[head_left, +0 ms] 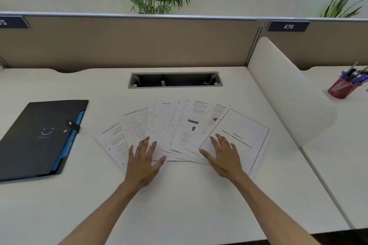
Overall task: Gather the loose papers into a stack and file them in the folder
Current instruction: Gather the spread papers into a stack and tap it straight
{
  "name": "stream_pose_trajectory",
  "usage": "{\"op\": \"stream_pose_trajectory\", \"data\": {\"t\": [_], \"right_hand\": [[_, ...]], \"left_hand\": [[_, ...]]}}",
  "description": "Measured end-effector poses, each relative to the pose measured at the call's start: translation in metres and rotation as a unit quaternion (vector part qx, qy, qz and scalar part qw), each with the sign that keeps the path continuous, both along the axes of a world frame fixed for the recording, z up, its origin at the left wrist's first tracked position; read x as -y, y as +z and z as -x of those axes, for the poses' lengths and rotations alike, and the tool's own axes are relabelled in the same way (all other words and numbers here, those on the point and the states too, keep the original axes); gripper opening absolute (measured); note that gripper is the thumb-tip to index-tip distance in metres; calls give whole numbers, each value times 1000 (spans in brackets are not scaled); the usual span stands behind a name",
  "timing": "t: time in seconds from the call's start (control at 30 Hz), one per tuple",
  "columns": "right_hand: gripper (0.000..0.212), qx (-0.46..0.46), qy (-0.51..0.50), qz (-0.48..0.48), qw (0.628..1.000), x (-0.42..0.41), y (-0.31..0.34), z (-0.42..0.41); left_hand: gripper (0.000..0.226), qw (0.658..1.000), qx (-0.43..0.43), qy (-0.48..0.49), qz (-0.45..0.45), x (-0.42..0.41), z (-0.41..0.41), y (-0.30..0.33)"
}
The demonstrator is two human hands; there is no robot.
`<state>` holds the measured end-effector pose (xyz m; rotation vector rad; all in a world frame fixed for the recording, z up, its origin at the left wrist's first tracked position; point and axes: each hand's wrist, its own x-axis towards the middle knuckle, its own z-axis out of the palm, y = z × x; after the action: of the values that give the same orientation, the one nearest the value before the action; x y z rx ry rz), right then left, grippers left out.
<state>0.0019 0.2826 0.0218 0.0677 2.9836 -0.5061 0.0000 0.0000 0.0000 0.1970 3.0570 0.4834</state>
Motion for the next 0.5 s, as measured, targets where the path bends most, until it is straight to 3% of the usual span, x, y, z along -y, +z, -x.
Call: {"op": "stream_pose_trajectory", "data": {"t": [0.23, 0.5], "right_hand": [[101, 17, 5, -5, 1000, 2, -10, -6], [93, -28, -51, -5, 998, -14, -14, 1]], "left_hand": [[111, 1000, 12, 5, 18, 2, -7, -12], [90, 999, -21, 26, -4, -12, 11, -3]]}}
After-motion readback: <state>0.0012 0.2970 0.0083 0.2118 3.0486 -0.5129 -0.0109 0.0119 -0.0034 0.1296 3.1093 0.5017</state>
